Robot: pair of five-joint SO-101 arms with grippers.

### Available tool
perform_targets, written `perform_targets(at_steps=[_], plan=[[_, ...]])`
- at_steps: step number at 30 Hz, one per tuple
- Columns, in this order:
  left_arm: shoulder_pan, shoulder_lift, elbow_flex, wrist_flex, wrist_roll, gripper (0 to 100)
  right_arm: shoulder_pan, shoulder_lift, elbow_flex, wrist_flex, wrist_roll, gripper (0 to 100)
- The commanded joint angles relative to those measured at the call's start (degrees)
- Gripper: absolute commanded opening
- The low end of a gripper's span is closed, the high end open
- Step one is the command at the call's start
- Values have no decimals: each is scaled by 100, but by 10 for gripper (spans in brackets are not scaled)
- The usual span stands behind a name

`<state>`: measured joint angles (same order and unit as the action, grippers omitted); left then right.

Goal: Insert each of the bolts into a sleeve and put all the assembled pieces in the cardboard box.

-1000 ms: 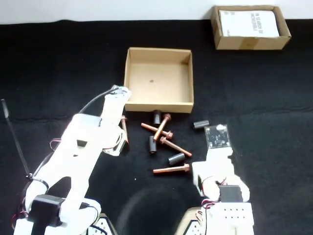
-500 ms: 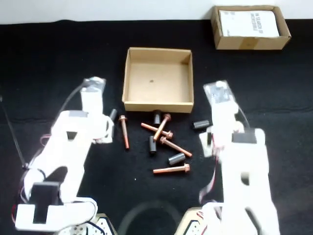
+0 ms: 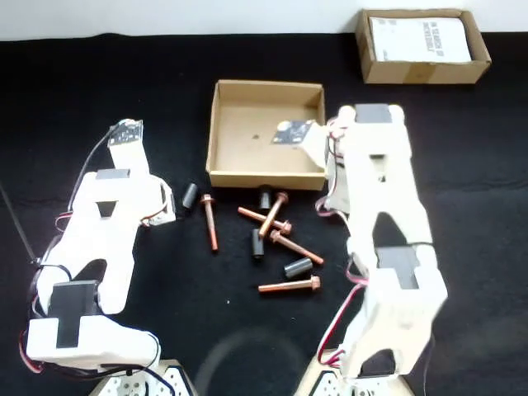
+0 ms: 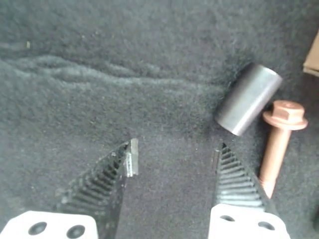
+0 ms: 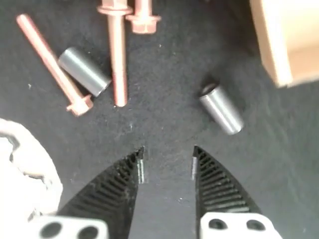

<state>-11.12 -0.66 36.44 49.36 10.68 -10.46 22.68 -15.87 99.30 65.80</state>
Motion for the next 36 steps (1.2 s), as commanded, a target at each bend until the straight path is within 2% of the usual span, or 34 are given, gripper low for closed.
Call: perform_targets(at_steps=[1,6,13,16,23,29,34,36], plan=[[-48,-22,-180,18,-9,250,-145,312,-470,163,668,137],[-31,-22,-180,18,-9,250,-365,532,-470,163,1829,138],[-13,-13,-180,9,-44,250,-497,602,-470,154,2769,138],[-4,-13,-180,9,-273,250,-497,637,-453,119,3112,138],[84,13,-180,9,-290,250,-119,1279,-558,13,3218,138],[84,13,-180,9,-299,268,75,1666,-1648,180,3218,140],[84,4,-171,9,-299,319,92,1587,-2290,189,3138,236],[84,4,-171,9,-299,319,127,1516,-2299,189,3112,238]])
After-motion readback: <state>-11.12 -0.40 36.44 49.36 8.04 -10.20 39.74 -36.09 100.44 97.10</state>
